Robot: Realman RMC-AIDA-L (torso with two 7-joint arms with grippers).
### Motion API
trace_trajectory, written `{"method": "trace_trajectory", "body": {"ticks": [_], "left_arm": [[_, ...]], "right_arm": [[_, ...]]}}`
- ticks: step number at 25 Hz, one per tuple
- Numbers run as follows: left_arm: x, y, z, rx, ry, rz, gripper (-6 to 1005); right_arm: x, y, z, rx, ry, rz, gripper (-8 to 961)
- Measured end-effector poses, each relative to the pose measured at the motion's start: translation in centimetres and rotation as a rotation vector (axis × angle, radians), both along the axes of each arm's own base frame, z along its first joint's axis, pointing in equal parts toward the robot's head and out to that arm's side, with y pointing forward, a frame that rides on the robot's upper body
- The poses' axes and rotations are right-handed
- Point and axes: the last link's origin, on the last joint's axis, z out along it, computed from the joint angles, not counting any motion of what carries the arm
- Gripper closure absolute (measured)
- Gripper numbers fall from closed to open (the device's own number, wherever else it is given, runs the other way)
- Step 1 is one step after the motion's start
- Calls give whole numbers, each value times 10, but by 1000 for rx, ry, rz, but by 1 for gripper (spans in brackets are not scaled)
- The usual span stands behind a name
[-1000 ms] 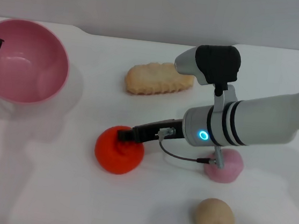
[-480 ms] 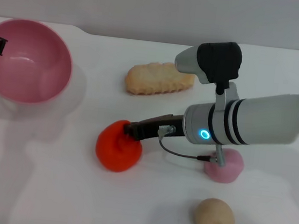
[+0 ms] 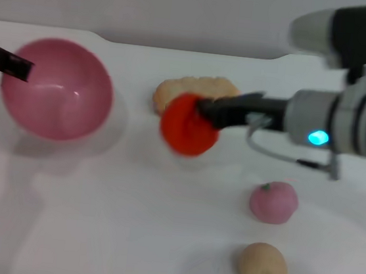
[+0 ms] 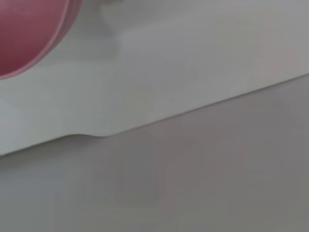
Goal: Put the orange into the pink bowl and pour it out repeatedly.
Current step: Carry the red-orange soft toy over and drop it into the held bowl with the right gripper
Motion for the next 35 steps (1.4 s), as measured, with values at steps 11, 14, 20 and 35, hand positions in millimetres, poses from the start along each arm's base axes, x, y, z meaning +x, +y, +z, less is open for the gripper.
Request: {"method": "trace_trajectory", "body": {"ticks": [11, 14, 20, 35], "left_arm": [[24, -6, -45, -159, -51, -67, 933], [52, -8, -69, -248, -73, -132, 933], [75, -9, -82, -296, -94, -192, 932], [83, -10, -86, -315, -121, -210, 929]], "right_arm": [[-36, -23, 76, 196, -26, 93, 907], [-44, -26, 72, 181, -25, 117, 904], [-42, -26, 54, 133, -32, 113, 897], [-37, -19, 39, 101, -24, 94, 778]]}}
